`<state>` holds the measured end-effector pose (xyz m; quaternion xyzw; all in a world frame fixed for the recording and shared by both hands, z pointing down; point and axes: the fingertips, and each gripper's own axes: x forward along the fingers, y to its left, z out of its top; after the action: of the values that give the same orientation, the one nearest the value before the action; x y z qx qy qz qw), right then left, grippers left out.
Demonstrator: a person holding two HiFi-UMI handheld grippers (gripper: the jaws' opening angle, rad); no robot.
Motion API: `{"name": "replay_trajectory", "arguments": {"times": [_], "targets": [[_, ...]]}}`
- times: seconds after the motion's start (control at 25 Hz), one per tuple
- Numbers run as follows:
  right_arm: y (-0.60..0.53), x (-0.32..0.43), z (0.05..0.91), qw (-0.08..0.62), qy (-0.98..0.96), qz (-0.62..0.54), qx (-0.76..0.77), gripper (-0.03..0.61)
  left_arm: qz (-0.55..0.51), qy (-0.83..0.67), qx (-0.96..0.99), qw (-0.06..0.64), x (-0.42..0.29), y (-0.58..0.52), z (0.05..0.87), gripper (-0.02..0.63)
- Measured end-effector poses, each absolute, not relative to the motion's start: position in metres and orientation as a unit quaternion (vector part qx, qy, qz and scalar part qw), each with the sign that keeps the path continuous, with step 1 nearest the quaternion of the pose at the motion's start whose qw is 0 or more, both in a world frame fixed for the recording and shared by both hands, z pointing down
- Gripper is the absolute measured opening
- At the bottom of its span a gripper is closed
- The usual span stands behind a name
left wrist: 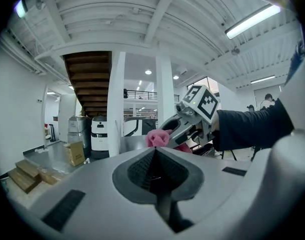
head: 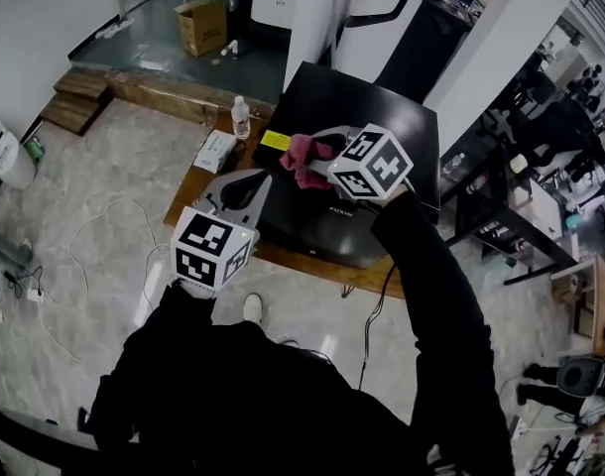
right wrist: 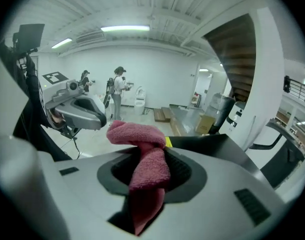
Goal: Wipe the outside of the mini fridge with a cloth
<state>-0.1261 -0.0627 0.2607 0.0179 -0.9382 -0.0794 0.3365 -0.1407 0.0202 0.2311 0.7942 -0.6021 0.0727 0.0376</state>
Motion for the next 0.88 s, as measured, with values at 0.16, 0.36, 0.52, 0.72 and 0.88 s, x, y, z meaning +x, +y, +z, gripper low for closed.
{"name": "replay_trajectory", "arguments": {"times": [0.16, 0.36, 0.52, 0.72, 0.88], "targets": [[-0.033, -0.135, 0.237, 0.232, -0.967, -0.094, 0.055, 0.133, 0.061, -0.617, 0.784, 0.017, -0.155, 0.037, 0.224, 0.003], [-0.009, -0.144, 0.224, 0.100, -0.981, -0.082, 0.143, 0.133, 0.042, -0.610, 0.791, 0.003, -0.188, 0.037, 0.224, 0.003], [0.009, -0.181, 0.228, 0.005, -0.978, -0.021, 0.209, 0.135, 0.034, -0.596, 0.802, -0.011, -0.234, 0.038, 0.231, 0.003], [0.004, -0.238, 0.244, -0.071, -0.942, 0.030, 0.326, 0.133, 0.029, -0.563, 0.825, -0.034, -0.307, 0.034, 0.233, 0.003], [-0.021, -0.298, 0.251, -0.115, -0.920, 0.066, 0.369, 0.133, 0.011, -0.529, 0.848, -0.041, -0.371, 0.009, 0.228, 0.003]]}}
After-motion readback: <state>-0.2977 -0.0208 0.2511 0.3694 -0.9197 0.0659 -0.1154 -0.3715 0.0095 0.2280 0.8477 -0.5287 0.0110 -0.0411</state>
